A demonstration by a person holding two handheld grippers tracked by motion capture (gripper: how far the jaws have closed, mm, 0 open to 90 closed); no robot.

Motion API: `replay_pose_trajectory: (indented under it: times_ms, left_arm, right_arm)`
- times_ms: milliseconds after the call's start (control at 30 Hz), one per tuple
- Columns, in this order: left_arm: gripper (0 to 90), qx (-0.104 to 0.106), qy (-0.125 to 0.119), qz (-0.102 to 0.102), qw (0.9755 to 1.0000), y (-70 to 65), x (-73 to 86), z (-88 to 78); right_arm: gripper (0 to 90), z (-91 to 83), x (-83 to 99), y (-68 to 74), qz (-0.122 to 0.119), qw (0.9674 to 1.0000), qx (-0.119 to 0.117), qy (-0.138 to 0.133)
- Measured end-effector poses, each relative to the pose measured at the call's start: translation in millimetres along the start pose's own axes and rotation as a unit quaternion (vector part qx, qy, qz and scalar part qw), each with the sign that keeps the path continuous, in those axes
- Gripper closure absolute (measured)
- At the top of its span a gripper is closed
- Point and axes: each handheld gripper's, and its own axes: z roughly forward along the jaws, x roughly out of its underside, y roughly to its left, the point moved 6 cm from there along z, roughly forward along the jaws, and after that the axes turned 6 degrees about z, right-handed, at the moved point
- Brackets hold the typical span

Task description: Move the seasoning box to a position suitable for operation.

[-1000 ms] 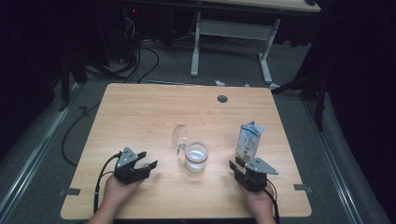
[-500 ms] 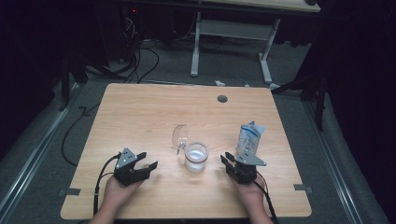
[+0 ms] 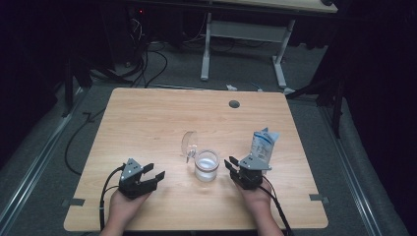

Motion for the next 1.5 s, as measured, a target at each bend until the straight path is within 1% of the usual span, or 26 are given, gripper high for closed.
replay_pose_trajectory:
  times_ms: [67, 100, 133, 200, 367, 400, 500, 600, 733, 800, 967, 1033, 1133, 1233, 1500]
  left_arm:
    - [45.6, 0.0, -0.002, -0.003, 1.0, -3.9, -0.4, 0.5]
    - [46.6, 0.0, -0.002, -0.003, 1.0, -3.9, -0.4, 0.5]
    - [48.7, -0.001, -0.003, 0.002, 1.0, -7.0, -1.4, 1.6]
    - [51.9, 0.003, -0.007, 0.001, 1.0, -14.6, -6.8, 5.8]
    - [58.9, 0.009, -0.003, 0.005, 0.9999, -24.0, -12.3, 14.4]
    - [60.1, 0.01, -0.002, 0.006, 0.9999, -24.7, -12.7, 15.6]
    - [63.6, 0.01, -0.002, -0.004, 0.9999, -26.4, -15.7, 19.3]
    - [69.3, 0.006, -0.001, -0.01, 0.9999, -26.0, -17.9, 21.9]
    - [75.3, 0.004, -0.006, -0.02, 0.9998, -27.9, -21.8, 25.2]
    - [79.2, 0.003, -0.009, -0.018, 0.9998, -29.6, -23.4, 26.9]
    - [84.4, 0.0, -0.011, -0.017, 0.9998, -31.6, -25.6, 31.3]
    - [87.3, 0.001, -0.015, -0.019, 0.9997, -33.2, -29.1, 34.6]
    - [89.3, 0.001, -0.019, -0.02, 0.9996, -35.1, -33.3, 37.0]
    - [90.0, 0.005, -0.022, -0.022, 0.9995, -39.8, -38.9, 40.8]
    - [90.0, 0.022, -0.034, -0.02, 0.999, -58.4, -56.5, 51.6]
  right_arm:
    - [73.2, -2.5, 1.7, 0.3, 0.009, 0.9999, -0.009, -0.001]
    - [73.2, -2.5, 1.7, 0.3, 0.009, 0.9999, -0.009, -0.001]
    - [73.8, -4.3, 3.5, -0.2, 0.015, 0.9998, -0.015, -0.002]
    - [74.9, -4.8, 5.4, -0.5, 0.018, 0.9997, -0.017, -0.001]
    - [77.3, -5.0, 11.0, 1.3, 0.018, 0.9996, -0.022, 0.005]
    - [77.7, -5.1, 11.9, 2.4, 0.016, 0.9996, -0.023, 0.007]
    - [78.8, -5.3, 12.3, 4.8, 0.016, 0.9995, -0.027, 0.007]
    - [80.8, -5.4, 12.7, 7.5, 0.008, 0.9996, -0.026, 0.009]
    - [83.3, -4.7, 12.7, 10.3, 0.007, 0.9995, -0.028, 0.008]
    - [84.3, -4.5, 13.1, 11.8, 0.003, 0.9995, -0.029, 0.009]
    - [89.5, -5.4, 13.1, 15.0, 0.0, 0.9995, -0.03, 0.008]
    - [89.9, -5.8, 13.2, 15.8, -0.003, 0.9995, -0.031, 0.01]
    - [89.9, -5.3, 13.7, 17.2, -0.004, 0.9994, -0.033, 0.012]
    - [89.8, -3.9, 14.4, 19.3, -0.009, 0.9993, -0.035, 0.013]
    - [89.9, -2.3, 15.1, 24.2, -0.011, 0.999, -0.04, 0.017]
